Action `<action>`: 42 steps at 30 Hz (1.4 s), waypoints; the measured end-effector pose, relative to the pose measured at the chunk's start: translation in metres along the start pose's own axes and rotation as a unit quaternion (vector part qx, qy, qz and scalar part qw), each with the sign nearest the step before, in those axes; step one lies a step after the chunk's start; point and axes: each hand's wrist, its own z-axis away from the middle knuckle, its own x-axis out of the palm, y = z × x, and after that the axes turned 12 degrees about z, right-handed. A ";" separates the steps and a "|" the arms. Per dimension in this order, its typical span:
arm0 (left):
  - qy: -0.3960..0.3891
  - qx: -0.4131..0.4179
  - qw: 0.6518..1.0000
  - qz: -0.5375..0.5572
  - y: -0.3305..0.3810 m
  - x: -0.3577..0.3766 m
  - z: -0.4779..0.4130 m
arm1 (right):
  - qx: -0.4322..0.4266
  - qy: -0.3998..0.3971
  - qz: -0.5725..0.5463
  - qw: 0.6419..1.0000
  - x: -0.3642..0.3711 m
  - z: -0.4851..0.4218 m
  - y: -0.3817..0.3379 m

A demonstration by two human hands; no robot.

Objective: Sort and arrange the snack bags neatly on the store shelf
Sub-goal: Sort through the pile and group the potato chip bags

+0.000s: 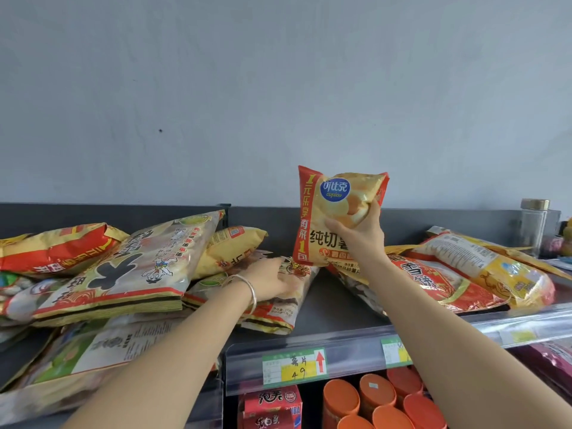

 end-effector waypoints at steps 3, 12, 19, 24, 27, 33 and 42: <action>-0.038 -0.028 0.994 -0.094 0.003 0.008 0.005 | -0.018 0.068 0.096 0.993 0.013 0.008 -0.004; -0.033 -0.165 0.960 -0.223 0.039 0.033 -0.015 | -0.005 0.084 0.178 0.980 0.027 0.012 -0.006; -0.020 -0.160 0.954 -0.252 0.054 0.031 -0.023 | -0.036 0.067 0.211 0.974 0.031 -0.001 -0.002; 0.064 -0.066 0.970 -0.223 0.039 -0.024 -0.017 | -0.024 0.078 0.123 0.989 0.023 -0.020 -0.005; 0.121 -0.063 0.968 -0.213 0.028 -0.048 -0.014 | -0.018 0.098 0.050 0.994 0.018 -0.033 -0.010; 0.223 -0.092 0.959 -0.151 0.013 -0.074 -0.011 | -0.051 0.082 0.105 0.990 0.023 -0.034 -0.012; 0.316 -0.090 0.943 -0.044 -0.005 -0.101 -0.012 | -0.066 -0.052 0.129 0.988 0.075 -0.002 0.007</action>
